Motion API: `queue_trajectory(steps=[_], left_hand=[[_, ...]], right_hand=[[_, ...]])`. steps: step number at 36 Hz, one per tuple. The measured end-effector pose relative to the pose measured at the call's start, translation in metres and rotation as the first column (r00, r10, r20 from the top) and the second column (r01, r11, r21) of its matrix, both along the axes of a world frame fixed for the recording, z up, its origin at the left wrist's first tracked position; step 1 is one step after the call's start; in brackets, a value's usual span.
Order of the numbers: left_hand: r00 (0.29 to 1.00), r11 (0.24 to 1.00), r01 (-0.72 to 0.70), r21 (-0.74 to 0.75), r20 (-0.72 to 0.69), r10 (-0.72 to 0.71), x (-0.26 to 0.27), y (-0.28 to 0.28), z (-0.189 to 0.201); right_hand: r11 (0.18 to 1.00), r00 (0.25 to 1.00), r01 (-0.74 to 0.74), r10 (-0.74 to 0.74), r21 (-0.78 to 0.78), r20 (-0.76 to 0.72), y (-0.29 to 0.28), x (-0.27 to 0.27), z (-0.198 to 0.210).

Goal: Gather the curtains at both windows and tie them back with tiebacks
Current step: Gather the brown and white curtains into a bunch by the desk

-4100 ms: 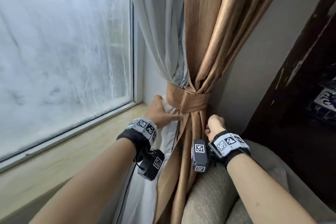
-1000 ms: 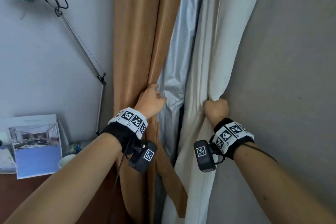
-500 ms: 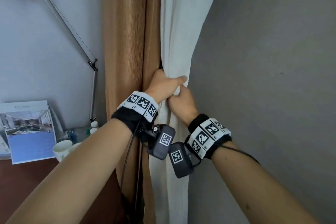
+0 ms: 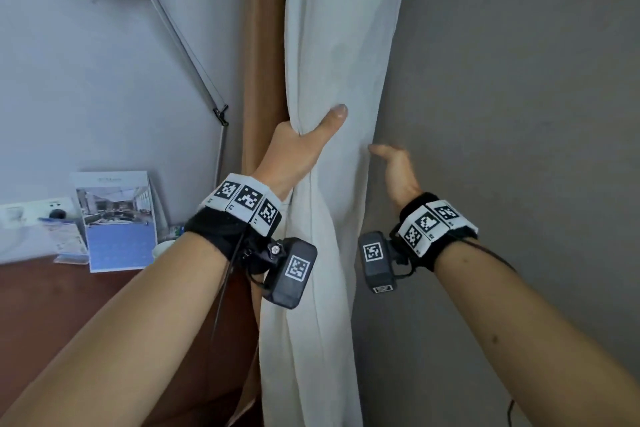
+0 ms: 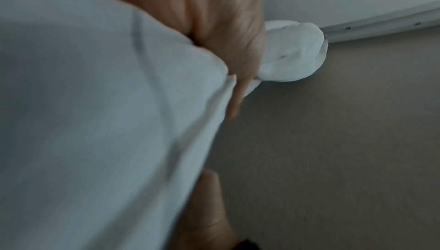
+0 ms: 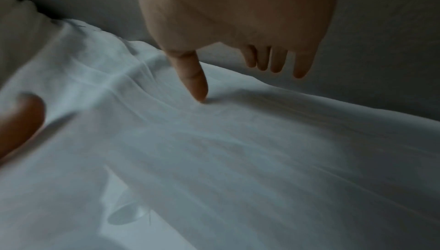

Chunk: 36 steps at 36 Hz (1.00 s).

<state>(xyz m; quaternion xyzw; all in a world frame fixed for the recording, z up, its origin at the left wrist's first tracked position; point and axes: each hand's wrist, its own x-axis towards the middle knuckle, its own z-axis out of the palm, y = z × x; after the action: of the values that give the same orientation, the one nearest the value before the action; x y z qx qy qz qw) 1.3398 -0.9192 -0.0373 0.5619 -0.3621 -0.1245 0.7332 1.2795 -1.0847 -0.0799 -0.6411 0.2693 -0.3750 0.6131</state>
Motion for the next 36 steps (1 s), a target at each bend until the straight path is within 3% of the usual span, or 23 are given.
queue_trajectory(steps=[3,14,22,31,36], left_hand=[[0.998,0.998,0.010,0.066,0.061,-0.014,-0.001,0.013,0.001],[1.000,0.985,0.013,0.172,0.019,-0.016,-0.003,0.063,-0.014],[0.973,0.971,-0.218,0.102,0.096,0.209,-0.002,0.058,-0.030],[0.978,0.925,-0.196,0.325,0.130,0.161,-0.004,0.016,-0.059],[0.994,0.930,-0.097,0.354,0.073,0.076,-0.008,-0.009,-0.063]], right_hand=[[0.995,0.991,-0.101,0.102,0.010,-0.084,0.011,0.003,0.001],[0.960,0.959,-0.277,0.279,0.046,-0.049,0.036,0.021,0.003],[0.990,0.994,-0.064,0.074,-0.123,0.079,0.055,0.017,-0.007],[0.946,0.952,0.286,-0.262,-0.151,0.162,0.034,-0.028,-0.025],[0.941,0.960,0.276,-0.258,-0.197,0.112,0.036,-0.046,-0.030]])
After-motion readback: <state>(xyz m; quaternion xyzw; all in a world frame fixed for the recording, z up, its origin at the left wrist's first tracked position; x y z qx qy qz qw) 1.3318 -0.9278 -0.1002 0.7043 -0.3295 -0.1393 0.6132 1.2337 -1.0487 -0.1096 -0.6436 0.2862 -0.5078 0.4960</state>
